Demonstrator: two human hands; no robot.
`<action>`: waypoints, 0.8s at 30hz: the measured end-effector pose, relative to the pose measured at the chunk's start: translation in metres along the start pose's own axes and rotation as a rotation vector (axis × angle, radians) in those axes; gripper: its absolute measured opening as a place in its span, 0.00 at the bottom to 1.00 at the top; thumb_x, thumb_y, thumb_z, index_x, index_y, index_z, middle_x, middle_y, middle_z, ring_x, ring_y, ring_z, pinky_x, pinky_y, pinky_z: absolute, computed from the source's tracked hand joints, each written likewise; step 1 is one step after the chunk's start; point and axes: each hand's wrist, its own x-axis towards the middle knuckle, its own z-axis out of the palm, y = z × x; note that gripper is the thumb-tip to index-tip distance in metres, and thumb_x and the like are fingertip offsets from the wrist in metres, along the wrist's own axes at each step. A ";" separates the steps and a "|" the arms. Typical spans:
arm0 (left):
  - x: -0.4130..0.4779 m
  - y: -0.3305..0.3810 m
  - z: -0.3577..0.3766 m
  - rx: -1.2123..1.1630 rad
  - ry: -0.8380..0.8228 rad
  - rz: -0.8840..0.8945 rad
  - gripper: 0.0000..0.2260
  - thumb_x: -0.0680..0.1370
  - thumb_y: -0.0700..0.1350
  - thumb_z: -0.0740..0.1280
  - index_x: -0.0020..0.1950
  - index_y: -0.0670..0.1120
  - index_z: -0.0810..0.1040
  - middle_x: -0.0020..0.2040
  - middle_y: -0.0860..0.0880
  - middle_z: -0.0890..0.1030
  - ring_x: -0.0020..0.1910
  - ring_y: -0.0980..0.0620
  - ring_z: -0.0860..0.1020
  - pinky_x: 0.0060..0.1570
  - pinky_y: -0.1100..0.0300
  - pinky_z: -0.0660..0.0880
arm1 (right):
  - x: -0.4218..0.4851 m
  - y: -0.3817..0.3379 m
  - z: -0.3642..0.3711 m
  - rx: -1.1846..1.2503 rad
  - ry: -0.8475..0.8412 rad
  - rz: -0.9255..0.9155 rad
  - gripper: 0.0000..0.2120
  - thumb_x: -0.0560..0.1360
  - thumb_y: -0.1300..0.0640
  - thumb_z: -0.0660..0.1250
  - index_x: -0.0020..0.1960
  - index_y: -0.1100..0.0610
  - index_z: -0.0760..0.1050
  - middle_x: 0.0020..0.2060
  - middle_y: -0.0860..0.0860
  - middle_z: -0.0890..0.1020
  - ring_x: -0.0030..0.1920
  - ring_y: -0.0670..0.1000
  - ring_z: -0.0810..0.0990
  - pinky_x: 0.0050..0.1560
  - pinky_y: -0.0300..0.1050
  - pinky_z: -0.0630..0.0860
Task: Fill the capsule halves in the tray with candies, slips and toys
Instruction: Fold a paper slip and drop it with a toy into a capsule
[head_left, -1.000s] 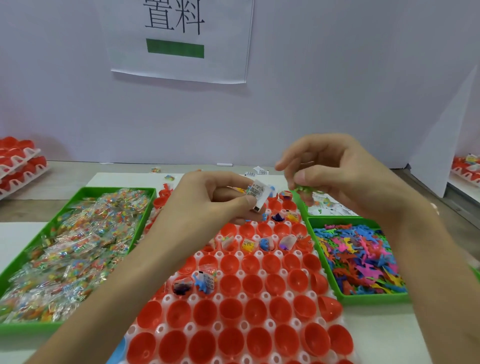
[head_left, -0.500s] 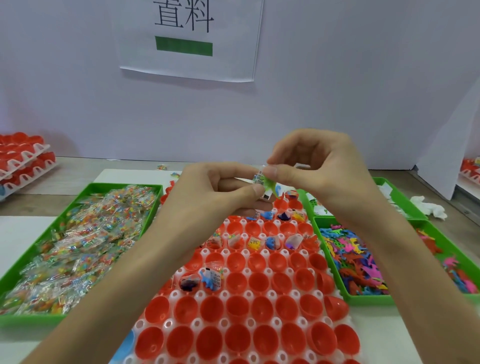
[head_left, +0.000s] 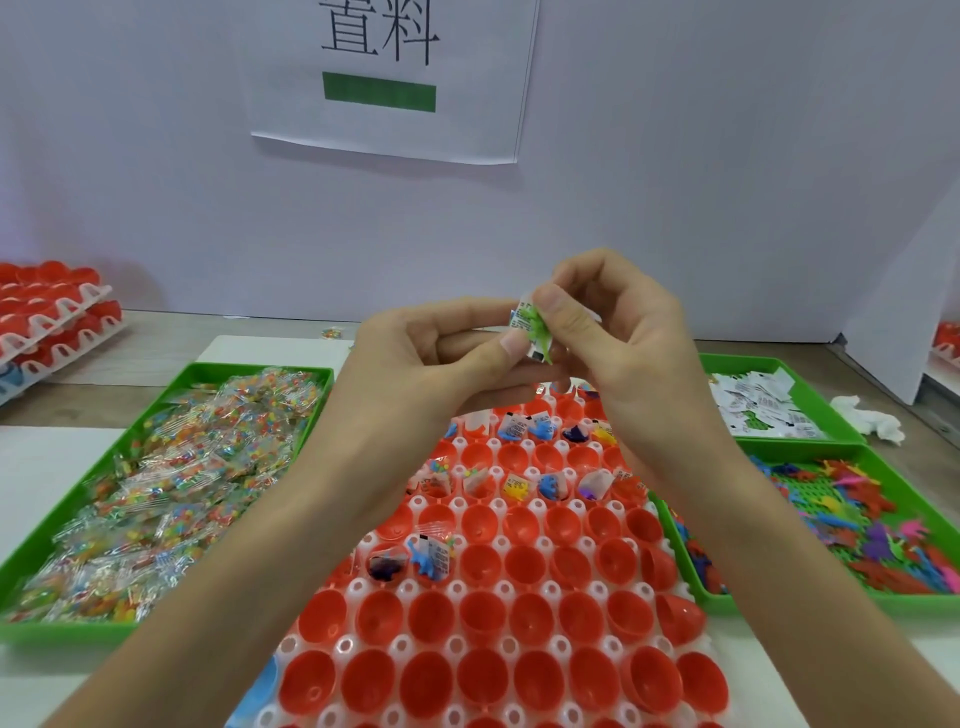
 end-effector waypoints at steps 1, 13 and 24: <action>0.000 0.000 0.000 -0.001 -0.004 0.000 0.13 0.73 0.46 0.70 0.57 0.47 0.83 0.47 0.45 0.88 0.49 0.48 0.87 0.48 0.60 0.82 | -0.001 0.000 0.002 -0.001 0.019 0.000 0.03 0.80 0.59 0.67 0.48 0.56 0.75 0.38 0.47 0.78 0.38 0.49 0.77 0.39 0.51 0.77; 0.000 0.001 0.000 0.138 0.019 0.010 0.07 0.78 0.39 0.70 0.54 0.46 0.84 0.44 0.47 0.88 0.46 0.50 0.87 0.49 0.59 0.83 | -0.001 0.003 0.004 -0.109 0.027 -0.071 0.05 0.78 0.61 0.70 0.46 0.56 0.74 0.39 0.46 0.80 0.39 0.50 0.82 0.42 0.47 0.81; 0.001 0.001 -0.005 0.650 0.067 0.180 0.15 0.78 0.36 0.72 0.62 0.49 0.78 0.39 0.55 0.87 0.41 0.62 0.85 0.48 0.61 0.82 | 0.003 -0.012 -0.022 -0.360 -0.226 0.024 0.07 0.74 0.56 0.75 0.52 0.53 0.82 0.42 0.48 0.86 0.41 0.48 0.87 0.45 0.38 0.81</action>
